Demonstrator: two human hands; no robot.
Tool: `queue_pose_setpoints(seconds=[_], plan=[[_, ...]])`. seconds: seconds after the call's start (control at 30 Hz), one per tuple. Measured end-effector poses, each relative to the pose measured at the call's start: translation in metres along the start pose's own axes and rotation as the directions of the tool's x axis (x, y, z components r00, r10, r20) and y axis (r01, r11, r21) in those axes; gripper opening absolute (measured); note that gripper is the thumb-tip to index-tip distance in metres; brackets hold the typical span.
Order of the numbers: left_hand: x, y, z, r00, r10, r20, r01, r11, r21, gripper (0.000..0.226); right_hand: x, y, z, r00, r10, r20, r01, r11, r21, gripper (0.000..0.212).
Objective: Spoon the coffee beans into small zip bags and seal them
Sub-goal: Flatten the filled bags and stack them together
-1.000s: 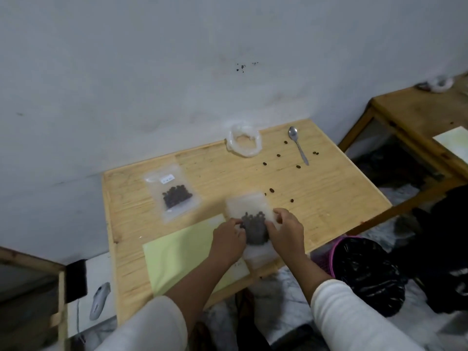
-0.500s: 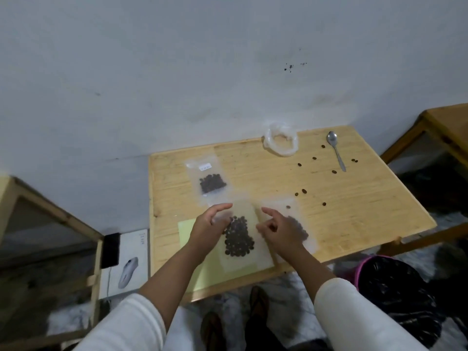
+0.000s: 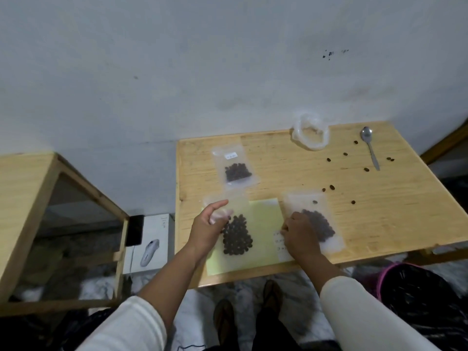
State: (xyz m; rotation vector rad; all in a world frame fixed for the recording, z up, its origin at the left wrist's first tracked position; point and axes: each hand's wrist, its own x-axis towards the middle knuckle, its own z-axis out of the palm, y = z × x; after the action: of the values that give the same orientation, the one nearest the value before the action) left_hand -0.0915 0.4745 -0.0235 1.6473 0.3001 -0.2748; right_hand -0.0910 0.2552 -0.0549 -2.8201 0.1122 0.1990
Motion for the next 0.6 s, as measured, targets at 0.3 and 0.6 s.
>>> queue_pose_setpoints(seconds=[0.3, 0.6], plan=[[-0.002, 0.025, 0.001, 1.000, 0.010, 0.027, -0.009, 0.998, -0.058, 0.042, 0.008, -0.046, -0.054, 0.977, 0.105, -0.187, -0.001, 0.874, 0.485, 0.014], [-0.024, 0.076, -0.003, 0.979, 0.202, 0.038, -0.203, 0.979, 0.016, 0.051, 0.001, -0.116, -0.108, 0.943, -0.266, -0.197, 0.324, 0.870, 0.372, 0.014]])
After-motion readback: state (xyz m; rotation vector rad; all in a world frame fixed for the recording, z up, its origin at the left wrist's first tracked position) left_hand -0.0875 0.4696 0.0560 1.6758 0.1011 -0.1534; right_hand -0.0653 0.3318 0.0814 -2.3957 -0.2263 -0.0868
